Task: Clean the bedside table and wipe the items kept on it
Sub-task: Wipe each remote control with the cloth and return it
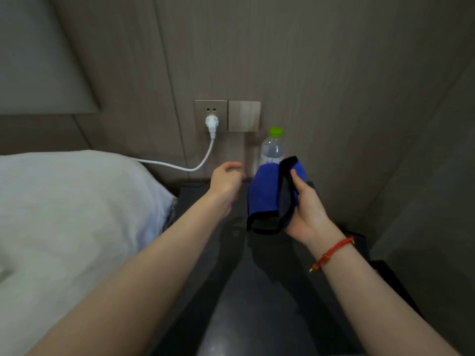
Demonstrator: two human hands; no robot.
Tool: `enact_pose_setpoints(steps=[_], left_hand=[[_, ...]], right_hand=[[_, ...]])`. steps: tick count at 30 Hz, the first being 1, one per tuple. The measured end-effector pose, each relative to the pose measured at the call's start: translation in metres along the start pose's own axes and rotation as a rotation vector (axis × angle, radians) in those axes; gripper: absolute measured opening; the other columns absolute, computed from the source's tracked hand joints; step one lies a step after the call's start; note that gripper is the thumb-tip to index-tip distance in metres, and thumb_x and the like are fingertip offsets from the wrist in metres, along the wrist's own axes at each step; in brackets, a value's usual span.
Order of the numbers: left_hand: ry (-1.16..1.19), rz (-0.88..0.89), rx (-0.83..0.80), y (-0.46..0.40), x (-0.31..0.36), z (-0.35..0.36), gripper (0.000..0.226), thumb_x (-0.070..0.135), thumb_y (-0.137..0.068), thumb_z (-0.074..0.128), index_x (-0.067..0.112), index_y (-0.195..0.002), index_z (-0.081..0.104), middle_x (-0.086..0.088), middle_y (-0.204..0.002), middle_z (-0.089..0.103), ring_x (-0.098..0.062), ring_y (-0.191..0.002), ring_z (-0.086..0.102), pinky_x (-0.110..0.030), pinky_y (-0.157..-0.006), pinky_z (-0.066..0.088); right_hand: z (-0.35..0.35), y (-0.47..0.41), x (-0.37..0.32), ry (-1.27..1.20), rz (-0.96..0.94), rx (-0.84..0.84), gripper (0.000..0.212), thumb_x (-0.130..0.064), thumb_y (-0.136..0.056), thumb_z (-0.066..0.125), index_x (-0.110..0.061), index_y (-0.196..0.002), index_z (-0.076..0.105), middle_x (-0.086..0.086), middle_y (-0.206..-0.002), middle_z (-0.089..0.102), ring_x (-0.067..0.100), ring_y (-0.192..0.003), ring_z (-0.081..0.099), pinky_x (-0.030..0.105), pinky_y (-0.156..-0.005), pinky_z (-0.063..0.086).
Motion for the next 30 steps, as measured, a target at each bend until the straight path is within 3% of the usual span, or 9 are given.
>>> enact_pose_setpoints(steps=[2, 6, 8, 11, 13, 16, 19, 24, 30], left_hand=[[-0.043, 0.044, -0.001, 0.023, 0.000, -0.024, 0.034, -0.001, -0.089, 0.044, 0.010, -0.120, 0.055, 0.004, -0.081, 0.055, -0.007, -0.065, 0.048, -0.015, -0.048, 0.037], [-0.170, 0.141, 0.038, 0.065, -0.003, -0.072, 0.033, -0.006, -0.085, 0.047, 0.002, -0.114, 0.060, -0.009, -0.103, 0.063, -0.012, -0.086, 0.054, -0.006, -0.044, 0.038], [-0.208, 0.182, 0.085, 0.080, -0.004, -0.099, 0.031, -0.007, -0.083, 0.049, 0.002, -0.109, 0.063, -0.015, -0.107, 0.066, -0.016, -0.087, 0.058, -0.010, -0.057, 0.046], [-0.360, 0.218, 0.313, 0.098, -0.003, -0.153, 0.031, -0.003, -0.080, 0.050, 0.005, -0.104, 0.067, -0.017, -0.107, 0.068, -0.028, -0.102, 0.062, -0.031, -0.092, 0.048], [-0.551, 0.216, 0.512, 0.110, -0.001, -0.194, 0.034, 0.001, -0.080, 0.047, 0.008, -0.107, 0.067, -0.015, -0.111, 0.067, -0.030, -0.108, 0.059, -0.030, -0.093, 0.042], [-0.813, 0.106, 0.669, 0.122, -0.004, -0.246, 0.035, -0.001, -0.081, 0.044, -0.001, -0.113, 0.059, -0.024, -0.119, 0.056, -0.038, -0.110, 0.052, -0.035, -0.090, 0.040], [-1.006, -0.070, 0.673, 0.121, -0.014, -0.277, 0.026, -0.001, -0.085, 0.043, -0.011, -0.106, 0.055, -0.032, -0.117, 0.053, -0.044, -0.110, 0.048, -0.040, -0.091, 0.040], [-1.233, -0.225, 0.678, 0.106, -0.039, -0.301, 0.045, 0.026, -0.097, 0.046, -0.010, -0.123, 0.044, -0.028, -0.127, 0.050, -0.037, -0.119, 0.045, -0.037, -0.094, 0.040], [-1.182, -0.244, 0.744, 0.102, -0.056, -0.295, 0.032, 0.000, -0.091, 0.044, -0.010, -0.121, 0.050, -0.029, -0.127, 0.044, -0.041, -0.119, 0.040, -0.041, -0.095, 0.041]], right_hand=[[0.016, 0.008, 0.018, 0.009, 0.035, -0.030, 0.044, -0.042, -0.091, 0.047, -0.010, -0.117, 0.062, 0.008, -0.116, 0.064, 0.027, -0.106, 0.060, 0.040, -0.102, 0.042], [0.048, 0.027, 0.062, 0.007, 0.097, -0.101, 0.042, -0.043, -0.091, 0.047, -0.010, -0.108, 0.066, 0.011, -0.105, 0.070, 0.025, -0.095, 0.064, 0.041, -0.100, 0.043], [0.063, 0.034, 0.080, 0.002, 0.115, -0.124, 0.041, -0.043, -0.091, 0.047, -0.010, -0.102, 0.068, 0.010, -0.095, 0.073, 0.024, -0.088, 0.067, 0.039, -0.092, 0.047], [0.086, 0.042, 0.101, 0.004, 0.119, -0.146, 0.040, -0.043, -0.092, 0.045, -0.011, -0.101, 0.068, 0.007, -0.085, 0.074, 0.021, -0.074, 0.071, 0.033, -0.077, 0.054], [0.101, 0.046, 0.110, 0.005, 0.104, -0.173, 0.040, -0.042, -0.093, 0.044, -0.010, -0.099, 0.068, 0.007, -0.082, 0.074, 0.020, -0.068, 0.071, 0.033, -0.068, 0.057], [0.118, 0.051, 0.117, 0.018, 0.078, -0.218, 0.039, -0.041, -0.093, 0.044, -0.010, -0.099, 0.068, 0.008, -0.085, 0.074, 0.020, -0.071, 0.072, 0.036, -0.067, 0.057], [0.132, 0.054, 0.121, 0.045, 0.069, -0.244, 0.038, -0.042, -0.092, 0.047, -0.011, -0.094, 0.070, 0.008, -0.088, 0.075, 0.021, -0.074, 0.072, 0.038, -0.070, 0.057], [0.149, 0.057, 0.133, 0.096, 0.060, -0.280, 0.035, -0.042, -0.091, 0.048, -0.015, -0.098, 0.070, 0.004, -0.093, 0.074, 0.019, -0.080, 0.071, 0.034, -0.078, 0.055], [0.152, 0.060, 0.135, 0.067, 0.028, -0.344, 0.037, -0.039, -0.091, 0.048, -0.016, -0.086, 0.077, 0.003, -0.095, 0.074, 0.019, -0.083, 0.071, 0.034, -0.080, 0.055]])
Point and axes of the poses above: each hand's wrist, its own y-axis away from the middle knuckle, its own z-axis out of the palm, x = y × z, the point moved 2 cm from there along -y, towards the middle knuckle
